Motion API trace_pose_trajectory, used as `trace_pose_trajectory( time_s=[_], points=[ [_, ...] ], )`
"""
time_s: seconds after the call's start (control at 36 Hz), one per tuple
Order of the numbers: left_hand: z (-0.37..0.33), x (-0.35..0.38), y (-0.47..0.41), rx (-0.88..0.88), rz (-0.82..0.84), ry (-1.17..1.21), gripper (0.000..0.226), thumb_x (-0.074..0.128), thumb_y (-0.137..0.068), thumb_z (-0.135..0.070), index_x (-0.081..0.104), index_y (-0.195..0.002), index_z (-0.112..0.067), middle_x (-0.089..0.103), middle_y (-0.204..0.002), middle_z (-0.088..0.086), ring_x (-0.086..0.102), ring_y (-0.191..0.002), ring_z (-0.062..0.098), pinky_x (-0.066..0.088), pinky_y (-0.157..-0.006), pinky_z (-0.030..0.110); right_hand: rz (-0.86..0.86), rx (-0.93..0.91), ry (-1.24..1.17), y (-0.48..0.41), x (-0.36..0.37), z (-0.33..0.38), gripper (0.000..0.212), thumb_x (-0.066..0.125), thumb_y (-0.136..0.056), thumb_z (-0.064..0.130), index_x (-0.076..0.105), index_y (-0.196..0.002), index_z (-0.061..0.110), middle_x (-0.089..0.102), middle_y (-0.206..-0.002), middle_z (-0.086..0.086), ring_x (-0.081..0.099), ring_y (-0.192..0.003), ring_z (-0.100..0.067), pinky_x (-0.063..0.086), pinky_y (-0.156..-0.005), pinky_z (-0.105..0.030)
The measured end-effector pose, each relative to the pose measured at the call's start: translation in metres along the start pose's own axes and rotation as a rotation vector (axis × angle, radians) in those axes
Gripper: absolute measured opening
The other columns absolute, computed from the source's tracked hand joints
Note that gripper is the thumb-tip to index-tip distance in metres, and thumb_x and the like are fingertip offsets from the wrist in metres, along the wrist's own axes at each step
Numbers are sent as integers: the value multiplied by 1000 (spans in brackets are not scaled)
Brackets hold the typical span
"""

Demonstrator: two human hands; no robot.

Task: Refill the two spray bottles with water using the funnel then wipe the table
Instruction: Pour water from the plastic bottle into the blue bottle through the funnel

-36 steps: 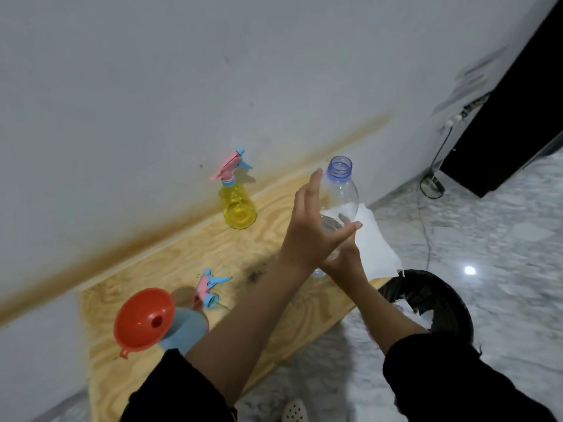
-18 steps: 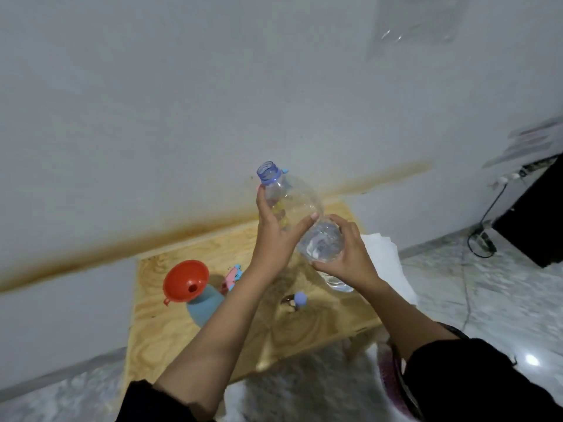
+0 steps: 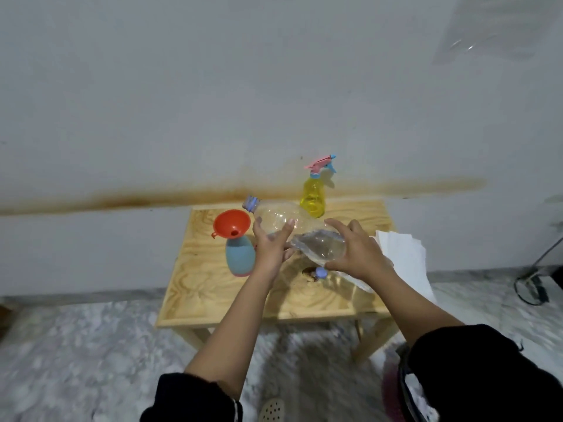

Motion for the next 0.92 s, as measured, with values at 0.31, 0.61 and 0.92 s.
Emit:
trace_pose_trajectory(
  time_s=[0.31,0.61,0.92],
  points=[
    [20,-14,-1,-29,-42,185,81,62,-88,-26,7,-149,-26,16,-154,0,42,-130,21,51,-91,40,79,7,191,-8,2,10,93,77,-60,39,31,-140,43,38,-110,-1,46,-107,-23,37,-90,-39],
    [33,-9,-10,-108,-3,359,102,74,-65,-38,14,-148,-31,41,-145,12,55,-119,31,56,-83,40,96,-8,291,-16,-9,11,93,77,-60,41,30,-139,43,39,-115,-3,44,-111,-24,32,-91,-39],
    [35,-6,-16,-117,-2,403,97,70,-74,-35,8,-149,-34,39,-146,10,55,-117,36,48,-96,52,113,-13,344,-20,-17,17,91,75,-60,41,30,-139,43,39,-118,-4,43,-112,-24,33,-93,-42]
  ],
)
Point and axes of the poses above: each hand's wrist, its own y-axis away from the middle knuckle, its own x-axis out of the palm, z = x × y, the point moved 4 cm from there along -y, towards the middle knuckle
